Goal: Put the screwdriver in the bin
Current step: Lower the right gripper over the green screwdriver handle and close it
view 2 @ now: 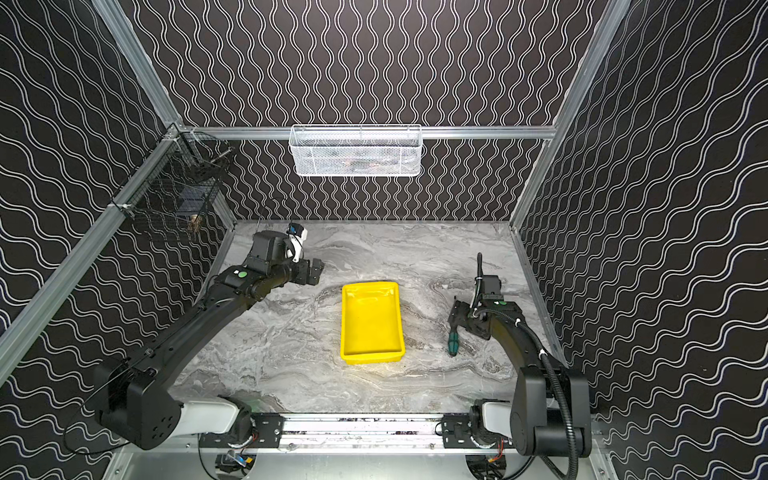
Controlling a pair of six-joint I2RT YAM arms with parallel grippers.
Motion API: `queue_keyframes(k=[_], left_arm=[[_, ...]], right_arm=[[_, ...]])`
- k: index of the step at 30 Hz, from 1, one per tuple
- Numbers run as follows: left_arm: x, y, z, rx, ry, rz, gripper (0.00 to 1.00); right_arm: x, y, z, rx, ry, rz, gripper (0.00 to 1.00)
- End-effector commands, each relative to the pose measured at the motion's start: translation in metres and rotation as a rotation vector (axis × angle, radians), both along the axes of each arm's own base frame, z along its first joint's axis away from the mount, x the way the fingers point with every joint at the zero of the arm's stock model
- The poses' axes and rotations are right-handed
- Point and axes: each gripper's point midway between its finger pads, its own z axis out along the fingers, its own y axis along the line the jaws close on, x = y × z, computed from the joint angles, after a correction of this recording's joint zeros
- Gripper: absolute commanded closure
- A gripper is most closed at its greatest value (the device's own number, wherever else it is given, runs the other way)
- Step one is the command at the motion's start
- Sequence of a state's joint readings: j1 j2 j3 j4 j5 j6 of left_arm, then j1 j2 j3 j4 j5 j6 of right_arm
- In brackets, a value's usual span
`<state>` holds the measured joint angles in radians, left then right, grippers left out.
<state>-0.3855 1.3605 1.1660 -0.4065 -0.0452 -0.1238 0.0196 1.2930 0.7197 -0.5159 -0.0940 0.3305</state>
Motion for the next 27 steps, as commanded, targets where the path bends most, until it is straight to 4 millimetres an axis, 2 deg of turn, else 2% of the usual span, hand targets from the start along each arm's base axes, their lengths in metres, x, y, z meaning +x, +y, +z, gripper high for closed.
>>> queue_keyframes(k=[1,7,13,17,27], left_arm=[[0.003,0.002,0.001,0.025,-0.005,0.001,0.01],[0.004,0.008,0.001,0.053,-0.011,0.021,0.01],[0.003,0.010,0.001,0.060,-0.013,0.025,0.01],[0.003,0.011,0.000,0.069,-0.009,0.029,0.01],[0.003,0.012,-0.001,0.071,-0.010,0.036,0.01]], right_arm=[[0.001,0.006,-0.005,-0.024,0.004,-0.016,0.18],[-0.011,0.016,-0.018,-0.113,0.065,-0.001,0.30],[-0.020,0.020,-0.031,-0.143,0.115,0.015,0.37],[-0.020,0.020,-0.030,-0.140,0.102,0.009,0.45],[-0.021,0.017,-0.039,-0.174,0.131,0.022,0.57]])
